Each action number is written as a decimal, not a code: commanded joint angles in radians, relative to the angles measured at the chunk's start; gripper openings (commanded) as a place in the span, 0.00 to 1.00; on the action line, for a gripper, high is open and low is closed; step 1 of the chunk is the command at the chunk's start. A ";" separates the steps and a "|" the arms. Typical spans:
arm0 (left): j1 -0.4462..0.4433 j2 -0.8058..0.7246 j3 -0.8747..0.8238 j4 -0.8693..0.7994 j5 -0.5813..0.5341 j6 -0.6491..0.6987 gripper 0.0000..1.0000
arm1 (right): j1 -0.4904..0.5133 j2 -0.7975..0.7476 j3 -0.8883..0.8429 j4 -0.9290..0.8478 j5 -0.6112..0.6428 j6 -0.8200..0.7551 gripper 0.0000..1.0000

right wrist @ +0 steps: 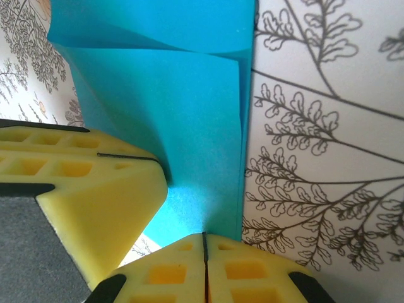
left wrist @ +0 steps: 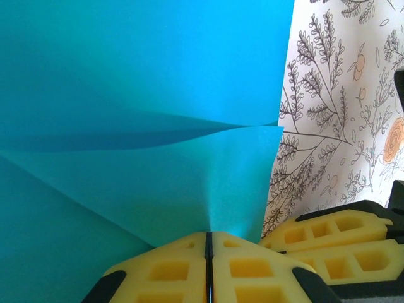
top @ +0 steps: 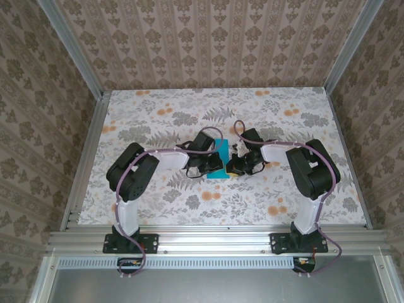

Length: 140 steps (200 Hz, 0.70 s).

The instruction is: Fold a paper plane with a square sheet of paper (pick it up from the middle)

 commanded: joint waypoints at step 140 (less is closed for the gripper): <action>0.199 0.070 0.049 -0.079 -0.097 0.088 0.14 | 0.063 0.056 -0.067 -0.206 0.162 -0.082 0.08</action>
